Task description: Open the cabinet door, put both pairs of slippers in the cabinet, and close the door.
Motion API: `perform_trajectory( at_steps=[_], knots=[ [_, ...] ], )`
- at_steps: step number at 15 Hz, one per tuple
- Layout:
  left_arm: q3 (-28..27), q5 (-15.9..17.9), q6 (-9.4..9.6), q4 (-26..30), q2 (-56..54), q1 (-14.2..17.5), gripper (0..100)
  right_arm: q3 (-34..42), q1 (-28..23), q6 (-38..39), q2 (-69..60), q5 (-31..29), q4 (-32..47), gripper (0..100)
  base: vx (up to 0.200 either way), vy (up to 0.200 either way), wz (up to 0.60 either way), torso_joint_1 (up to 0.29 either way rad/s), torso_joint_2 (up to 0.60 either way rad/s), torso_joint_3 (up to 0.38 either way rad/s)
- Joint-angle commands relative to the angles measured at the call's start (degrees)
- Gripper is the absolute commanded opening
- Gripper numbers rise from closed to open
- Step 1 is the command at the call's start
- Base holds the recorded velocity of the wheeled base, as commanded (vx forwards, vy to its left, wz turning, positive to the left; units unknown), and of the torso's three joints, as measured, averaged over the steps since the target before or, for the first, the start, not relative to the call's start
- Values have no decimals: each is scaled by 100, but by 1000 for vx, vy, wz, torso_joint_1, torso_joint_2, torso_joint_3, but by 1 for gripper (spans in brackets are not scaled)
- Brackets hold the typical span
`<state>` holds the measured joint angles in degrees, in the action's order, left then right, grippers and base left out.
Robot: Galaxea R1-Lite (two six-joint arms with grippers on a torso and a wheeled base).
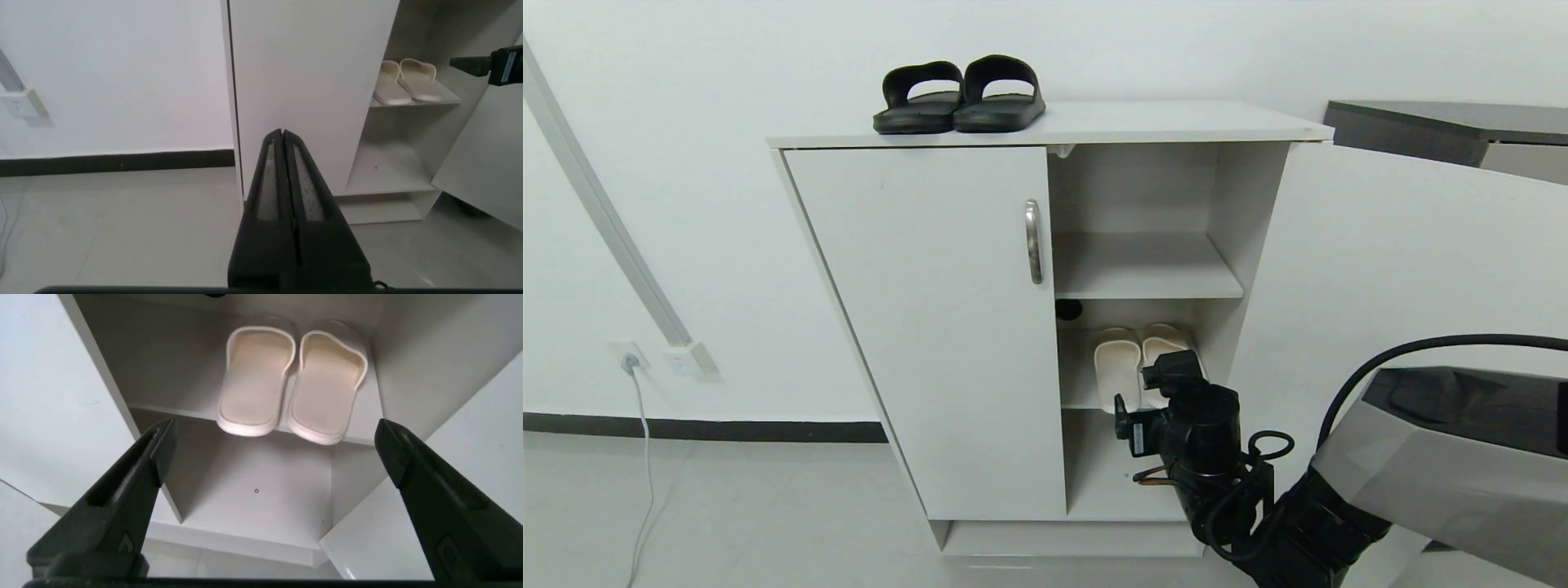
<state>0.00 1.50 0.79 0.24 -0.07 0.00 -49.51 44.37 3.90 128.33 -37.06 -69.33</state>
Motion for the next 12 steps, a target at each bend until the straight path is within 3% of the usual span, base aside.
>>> perform_trajectory(
  at_steps=[1, 12],
  knots=[
    [0, -1, 0, 2, 7, 0, 0, -6, -8, -3, 8, 6, -2, 100, 0, 200, 0, 2, 2, 17],
    [-9, -1, 0, 2, 7, 0, 0, 99, 10, 5, -10, -3, -46, 100, 0, 200, 0, 2, 4, 2]
  ],
)
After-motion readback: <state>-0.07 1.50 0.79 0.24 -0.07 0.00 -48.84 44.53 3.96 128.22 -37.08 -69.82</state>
